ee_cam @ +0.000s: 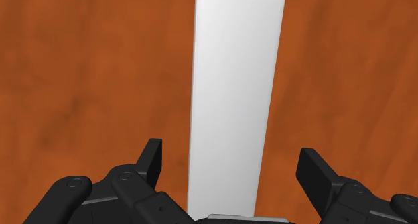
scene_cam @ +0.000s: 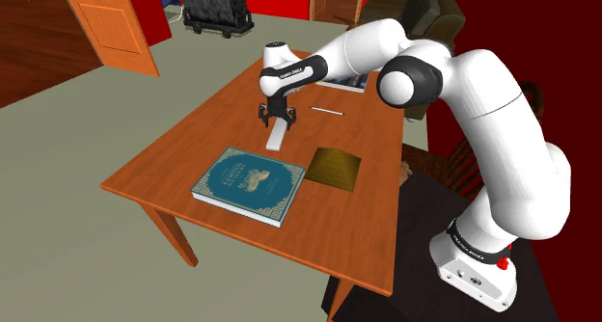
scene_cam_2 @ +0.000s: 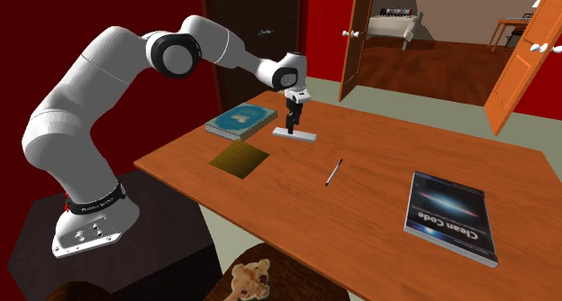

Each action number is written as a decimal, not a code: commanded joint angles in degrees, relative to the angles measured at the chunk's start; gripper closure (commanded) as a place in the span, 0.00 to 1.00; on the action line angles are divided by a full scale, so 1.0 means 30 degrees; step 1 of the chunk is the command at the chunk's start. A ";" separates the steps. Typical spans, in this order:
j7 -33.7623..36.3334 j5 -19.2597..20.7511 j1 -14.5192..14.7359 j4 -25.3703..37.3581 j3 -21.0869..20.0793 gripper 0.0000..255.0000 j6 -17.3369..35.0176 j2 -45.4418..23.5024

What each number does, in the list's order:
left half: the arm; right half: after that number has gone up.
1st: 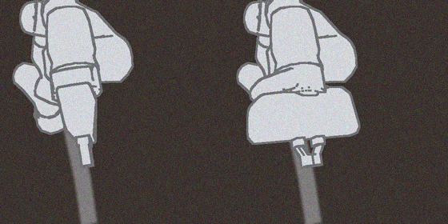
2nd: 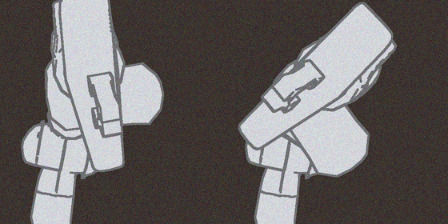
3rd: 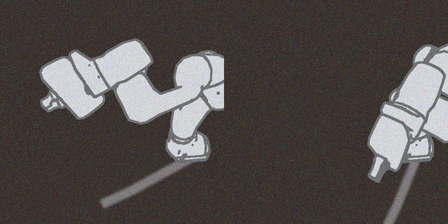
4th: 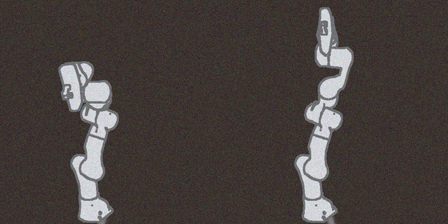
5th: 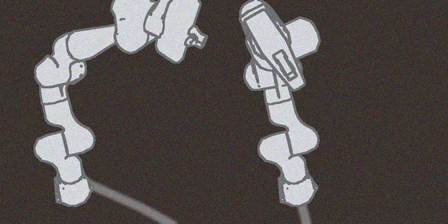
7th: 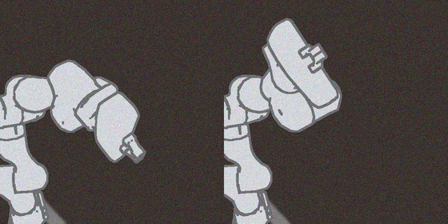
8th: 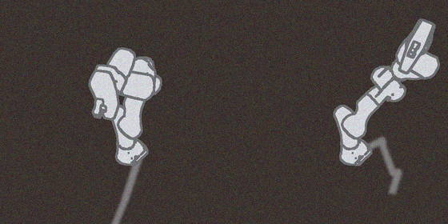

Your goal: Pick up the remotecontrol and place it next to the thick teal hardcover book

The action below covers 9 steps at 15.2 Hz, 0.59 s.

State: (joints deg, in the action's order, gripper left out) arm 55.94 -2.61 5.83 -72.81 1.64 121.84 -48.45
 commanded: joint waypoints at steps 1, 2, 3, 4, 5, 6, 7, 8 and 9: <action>0.0017 0.0018 0.0002 0.0154 0.0015 0.00 -0.0750 0.0594; 0.0022 0.0027 -0.0001 0.0243 0.0022 0.00 -0.1088 0.0843; 0.0022 0.0027 -0.0001 0.0233 0.0021 0.00 -0.1084 0.0848; 0.0022 0.0027 -0.0001 0.0240 0.0022 0.00 -0.1087 0.0845; 0.0022 0.0027 -0.0001 0.0243 0.0021 0.00 -0.1088 0.0843; 0.0022 0.0027 -0.0001 0.0243 0.0021 0.00 -0.1088 0.0843; 0.0022 0.0027 -0.0001 0.0243 0.0022 0.00 -0.1088 0.0843; 0.0022 0.0027 -0.0001 0.0243 0.0022 0.00 -0.1088 0.0843; 0.0022 0.0027 -0.0001 0.0243 0.0021 0.00 -0.1088 0.0843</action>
State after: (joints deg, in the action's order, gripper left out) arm 56.00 -2.53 5.82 -72.08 1.70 118.58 -45.93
